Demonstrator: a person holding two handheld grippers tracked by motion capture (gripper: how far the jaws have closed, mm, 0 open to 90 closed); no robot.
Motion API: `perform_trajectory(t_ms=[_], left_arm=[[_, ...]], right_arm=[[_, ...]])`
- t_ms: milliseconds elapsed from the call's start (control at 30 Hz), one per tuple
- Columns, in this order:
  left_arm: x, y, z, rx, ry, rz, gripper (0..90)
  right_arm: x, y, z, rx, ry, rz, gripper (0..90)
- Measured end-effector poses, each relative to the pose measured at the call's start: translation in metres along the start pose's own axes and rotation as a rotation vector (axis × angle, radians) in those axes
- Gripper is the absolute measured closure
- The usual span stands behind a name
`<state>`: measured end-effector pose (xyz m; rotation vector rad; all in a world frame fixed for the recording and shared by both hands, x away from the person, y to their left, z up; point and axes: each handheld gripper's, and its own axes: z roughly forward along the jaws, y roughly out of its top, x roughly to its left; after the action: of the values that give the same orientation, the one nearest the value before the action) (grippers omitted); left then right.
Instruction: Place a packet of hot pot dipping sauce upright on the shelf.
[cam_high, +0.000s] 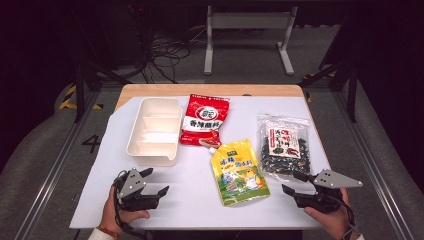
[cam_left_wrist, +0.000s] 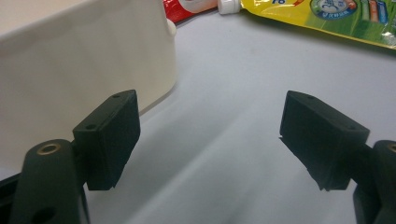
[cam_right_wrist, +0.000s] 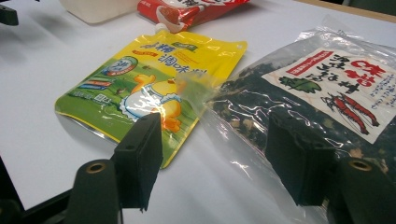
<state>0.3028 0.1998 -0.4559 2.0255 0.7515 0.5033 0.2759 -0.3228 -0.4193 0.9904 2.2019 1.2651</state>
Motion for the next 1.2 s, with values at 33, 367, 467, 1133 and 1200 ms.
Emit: perform_trajectory(t_ms=[33, 367, 467, 1133, 1200], left_arm=[[0.0, 0.0, 0.0, 0.003, 0.008, 0.002, 21.3], [0.002, -0.005, -0.004, 0.014, 0.003, -0.018, 21.3], [0.002, -0.006, -0.006, 0.015, 0.003, -0.02, 21.4], [-0.001, -0.012, -0.015, 0.016, 0.016, -0.016, 21.4], [-0.001, -0.012, -0.016, 0.014, 0.021, -0.016, 21.3]], right_arm=[[0.0, 0.0, 0.0, 0.0, 0.0, 0.0, 37.4], [0.005, 0.016, 0.013, -0.024, 0.029, -0.038, 38.6], [0.005, 0.023, 0.019, -0.027, 0.036, -0.042, 38.2], [-0.003, 0.108, 0.137, 0.062, 0.115, 0.029, 36.3], [-0.01, 0.113, 0.149, 0.075, 0.133, 0.072, 35.9]])
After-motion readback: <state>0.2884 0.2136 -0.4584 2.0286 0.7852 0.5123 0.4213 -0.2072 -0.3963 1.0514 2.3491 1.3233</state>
